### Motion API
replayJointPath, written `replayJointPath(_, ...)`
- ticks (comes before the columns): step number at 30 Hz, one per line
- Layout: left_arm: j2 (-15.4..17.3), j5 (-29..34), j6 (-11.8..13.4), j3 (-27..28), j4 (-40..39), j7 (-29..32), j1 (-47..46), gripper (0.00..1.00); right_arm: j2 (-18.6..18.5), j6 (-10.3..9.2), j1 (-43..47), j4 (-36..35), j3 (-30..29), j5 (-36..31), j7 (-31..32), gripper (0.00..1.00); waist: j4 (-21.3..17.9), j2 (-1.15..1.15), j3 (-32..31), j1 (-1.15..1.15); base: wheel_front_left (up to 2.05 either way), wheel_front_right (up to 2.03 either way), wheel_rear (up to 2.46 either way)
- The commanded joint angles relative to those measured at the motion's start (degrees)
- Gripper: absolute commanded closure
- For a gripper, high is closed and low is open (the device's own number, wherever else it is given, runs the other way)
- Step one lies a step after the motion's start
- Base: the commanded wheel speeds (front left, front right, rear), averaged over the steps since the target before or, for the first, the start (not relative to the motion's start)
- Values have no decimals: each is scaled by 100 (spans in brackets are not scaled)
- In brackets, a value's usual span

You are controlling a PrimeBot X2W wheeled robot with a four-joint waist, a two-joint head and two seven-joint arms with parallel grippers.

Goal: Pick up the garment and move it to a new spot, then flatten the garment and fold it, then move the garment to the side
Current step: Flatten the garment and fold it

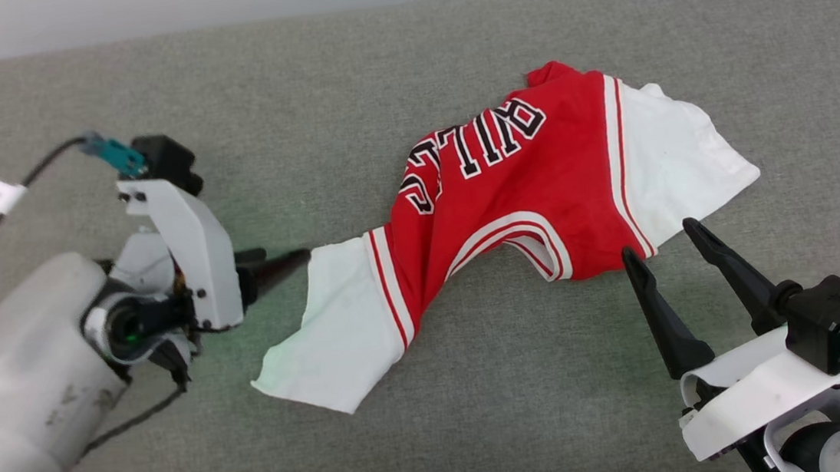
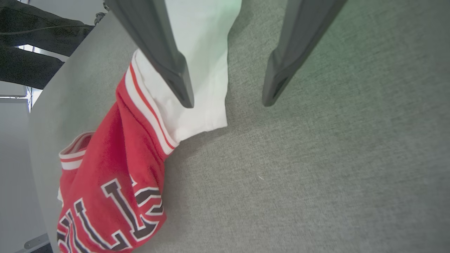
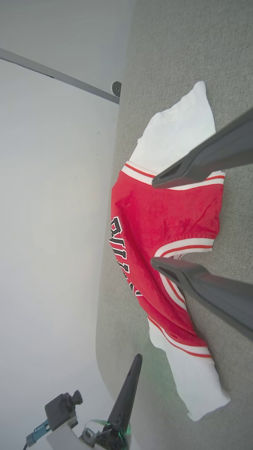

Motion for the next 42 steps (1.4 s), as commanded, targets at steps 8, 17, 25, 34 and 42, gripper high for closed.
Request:
replayJointPath(8,-474,-81,-24,-87,682,110,101,0,-42,-6,-86,-76,10,-15,51,0,-134,0,75,0,0,0,0)
replayJointPath(17,-455,3,-29,-1,676,-113,-50,100,-1,-6,-44,-61,-13,-30,11,0,-158,0,119,0,0,0,0)
replayJointPath(25,-165,385,-24,215,1361,-802,-580,100,-17,-6,-71,-52,-30,-26,6,0,-162,0,113,0,0,0,0)
replayJointPath(34,-459,659,-24,69,2132,-1176,-571,58,-41,-6,-104,-45,-47,2,50,0,-214,0,105,0,0,0,0)
replayJointPath(42,-484,661,-25,38,2087,-1614,-409,0,-80,-6,26,2,-146,27,108,0,-201,0,-87,0,0,0,0)
